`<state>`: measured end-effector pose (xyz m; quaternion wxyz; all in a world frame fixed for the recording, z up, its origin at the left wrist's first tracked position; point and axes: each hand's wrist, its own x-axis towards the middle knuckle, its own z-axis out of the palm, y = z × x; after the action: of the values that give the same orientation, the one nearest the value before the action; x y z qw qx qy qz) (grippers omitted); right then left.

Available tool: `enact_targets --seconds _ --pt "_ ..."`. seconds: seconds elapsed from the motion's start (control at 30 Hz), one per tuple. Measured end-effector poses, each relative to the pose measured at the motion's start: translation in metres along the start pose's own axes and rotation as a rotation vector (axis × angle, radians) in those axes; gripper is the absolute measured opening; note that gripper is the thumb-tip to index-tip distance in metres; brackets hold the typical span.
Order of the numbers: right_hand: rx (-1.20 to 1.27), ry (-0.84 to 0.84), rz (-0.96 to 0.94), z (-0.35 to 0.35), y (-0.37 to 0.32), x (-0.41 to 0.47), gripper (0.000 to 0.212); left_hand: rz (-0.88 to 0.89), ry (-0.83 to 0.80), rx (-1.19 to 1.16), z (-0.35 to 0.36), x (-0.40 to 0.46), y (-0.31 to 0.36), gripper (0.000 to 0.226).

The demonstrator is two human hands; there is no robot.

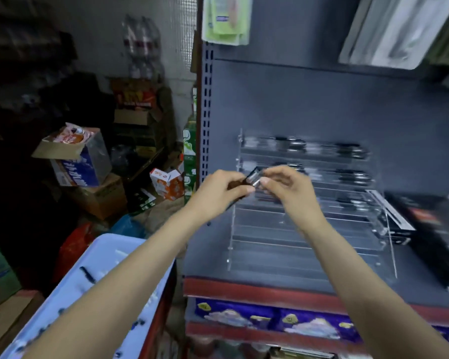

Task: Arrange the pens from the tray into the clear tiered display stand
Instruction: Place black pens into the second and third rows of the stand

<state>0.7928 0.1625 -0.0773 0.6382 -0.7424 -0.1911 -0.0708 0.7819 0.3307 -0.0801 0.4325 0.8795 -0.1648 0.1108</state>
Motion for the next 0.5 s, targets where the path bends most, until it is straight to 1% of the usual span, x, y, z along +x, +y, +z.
enact_targets --seconds 0.07,0.13,0.17,0.23,0.33,0.37,0.43,0.5 --pt "0.048 0.040 -0.002 -0.023 0.004 0.007 0.019 0.007 0.101 0.068 0.008 0.012 0.009 0.022" --pt "0.123 0.117 0.024 -0.046 0.009 0.014 0.013 -0.005 0.210 0.175 0.013 0.020 0.014 0.021" --pt "0.149 0.155 0.041 -0.056 0.012 0.017 0.011 -0.006 0.230 0.219 0.015 0.023 0.015 0.020" --pt "0.146 0.203 0.067 -0.072 0.020 0.022 0.012 -0.028 0.212 0.280 0.021 0.027 0.014 0.018" --pt "-0.004 0.192 0.100 -0.081 0.034 0.027 0.014 -0.122 0.141 0.228 0.031 0.030 0.012 0.040" --pt "-0.067 0.184 0.101 -0.082 0.038 0.027 0.012 -0.123 0.127 0.217 0.034 0.031 0.013 0.044" --pt "-0.199 0.165 0.092 -0.083 0.046 0.030 0.008 -0.094 0.135 0.227 0.037 0.031 0.016 0.045" --pt "-0.305 0.123 0.081 -0.085 0.049 0.031 0.009 -0.063 0.187 0.230 0.038 0.031 0.018 0.040"
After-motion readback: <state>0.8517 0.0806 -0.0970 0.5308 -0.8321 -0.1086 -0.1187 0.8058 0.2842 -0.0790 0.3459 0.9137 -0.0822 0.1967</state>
